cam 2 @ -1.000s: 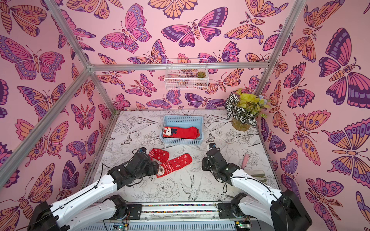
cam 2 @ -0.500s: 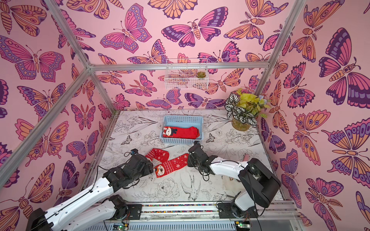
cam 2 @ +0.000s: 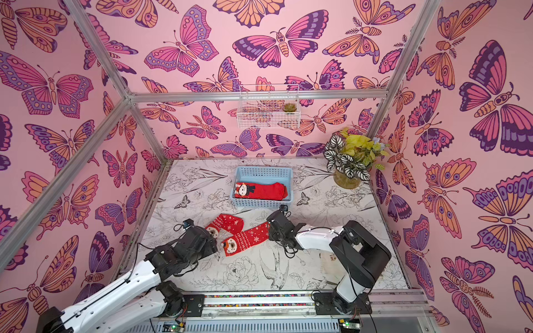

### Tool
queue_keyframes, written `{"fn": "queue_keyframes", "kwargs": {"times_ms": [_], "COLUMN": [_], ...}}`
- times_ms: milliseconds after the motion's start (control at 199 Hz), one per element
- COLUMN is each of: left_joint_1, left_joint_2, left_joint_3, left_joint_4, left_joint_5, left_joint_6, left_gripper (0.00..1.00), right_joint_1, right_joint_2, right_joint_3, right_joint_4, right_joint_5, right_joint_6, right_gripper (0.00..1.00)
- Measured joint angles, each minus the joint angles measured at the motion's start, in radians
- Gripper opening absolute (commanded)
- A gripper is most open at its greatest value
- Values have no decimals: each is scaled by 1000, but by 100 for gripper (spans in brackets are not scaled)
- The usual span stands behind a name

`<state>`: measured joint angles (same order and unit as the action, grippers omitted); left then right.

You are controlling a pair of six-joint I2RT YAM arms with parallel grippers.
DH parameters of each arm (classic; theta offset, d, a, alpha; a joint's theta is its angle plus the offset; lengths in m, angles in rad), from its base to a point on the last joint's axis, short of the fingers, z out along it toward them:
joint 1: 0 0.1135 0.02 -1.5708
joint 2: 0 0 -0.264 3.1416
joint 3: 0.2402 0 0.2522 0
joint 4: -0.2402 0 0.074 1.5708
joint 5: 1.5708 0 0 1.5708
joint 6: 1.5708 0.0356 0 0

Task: Place the socks together as a pair
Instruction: Adjust the sock at the center of the board.

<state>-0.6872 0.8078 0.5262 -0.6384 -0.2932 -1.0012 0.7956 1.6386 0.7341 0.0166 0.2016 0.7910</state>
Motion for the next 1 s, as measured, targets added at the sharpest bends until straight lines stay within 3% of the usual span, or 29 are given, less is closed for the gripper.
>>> {"fn": "queue_keyframes", "kwargs": {"times_ms": [186, 241, 321, 477, 742, 883, 1003], "left_joint_1": [0, 0, 0, 0, 2, 9, 47], "left_joint_2": [-16, -21, -23, -20, 123, 211, 241], "left_joint_3": [-7, -12, -19, -23, 24, 63, 68], "left_joint_4": [-2, -3, -7, -17, -17, 3, 25], "left_joint_5": [0, 0, 0, -3, -18, -18, -3], "left_joint_6": [-8, -11, -14, -14, -2, 11, 14], "left_gripper": [76, 76, 76, 78, 74, 66, 65], "right_joint_1": [0, 0, 0, 0, 0, 0, 0], "right_joint_2": [28, 28, 28, 11, -294, -383, -411], "right_joint_3": [31, 31, 27, 15, -109, -183, -198], "right_joint_4": [0, 0, 0, -2, -81, -103, -170], "right_joint_5": [1, 3, 8, 31, 161, 172, 181], "right_joint_6": [22, 26, 38, 48, 27, 22, 5], "right_gripper": [26, 19, 0, 0, 0, 21, 27]}}
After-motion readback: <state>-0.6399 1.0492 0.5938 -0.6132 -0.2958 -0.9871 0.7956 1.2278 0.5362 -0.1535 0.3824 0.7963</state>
